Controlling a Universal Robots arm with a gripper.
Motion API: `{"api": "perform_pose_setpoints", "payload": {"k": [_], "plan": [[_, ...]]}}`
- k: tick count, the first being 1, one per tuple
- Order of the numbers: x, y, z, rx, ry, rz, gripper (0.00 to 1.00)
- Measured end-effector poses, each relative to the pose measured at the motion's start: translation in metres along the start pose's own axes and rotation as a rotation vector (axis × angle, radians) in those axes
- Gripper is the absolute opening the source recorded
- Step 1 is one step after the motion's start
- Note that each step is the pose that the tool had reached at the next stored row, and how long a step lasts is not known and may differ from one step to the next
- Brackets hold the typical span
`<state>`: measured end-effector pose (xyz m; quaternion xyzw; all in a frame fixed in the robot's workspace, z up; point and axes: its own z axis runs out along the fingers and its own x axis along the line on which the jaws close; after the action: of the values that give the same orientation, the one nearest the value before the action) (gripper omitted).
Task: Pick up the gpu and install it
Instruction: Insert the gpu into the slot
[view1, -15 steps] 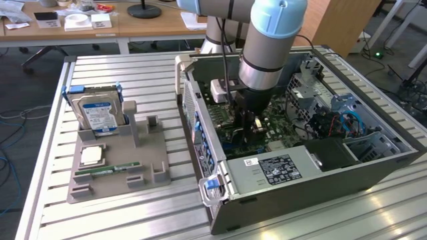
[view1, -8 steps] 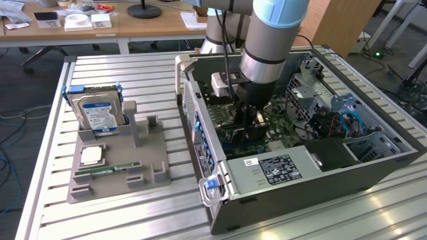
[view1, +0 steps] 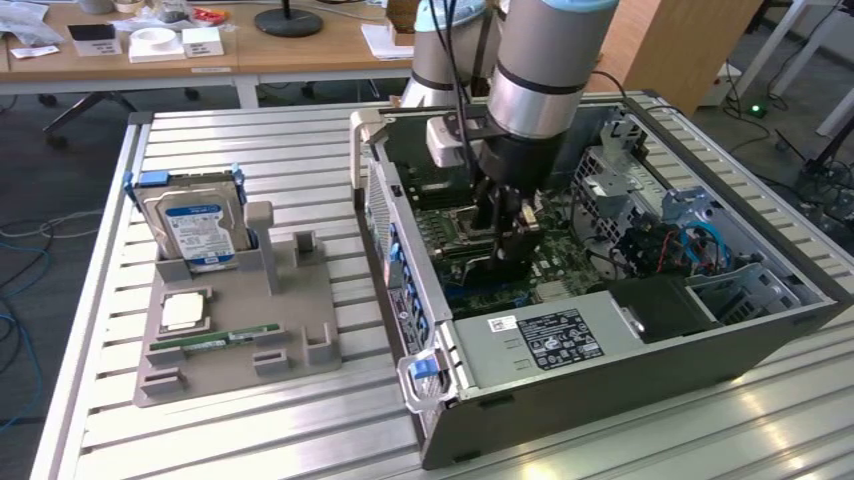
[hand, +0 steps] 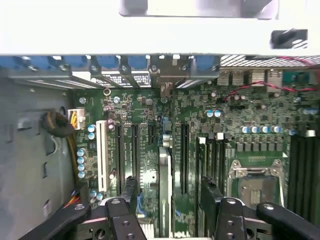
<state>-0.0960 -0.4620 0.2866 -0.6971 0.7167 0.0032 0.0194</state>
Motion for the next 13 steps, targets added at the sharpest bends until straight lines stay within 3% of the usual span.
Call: {"api": "perform_pose_setpoints", "payload": {"k": [13], "plan": [[-0.002, -0.0012, -0.0509, 0.0001, 0.0001, 0.000, 0.63]]}}
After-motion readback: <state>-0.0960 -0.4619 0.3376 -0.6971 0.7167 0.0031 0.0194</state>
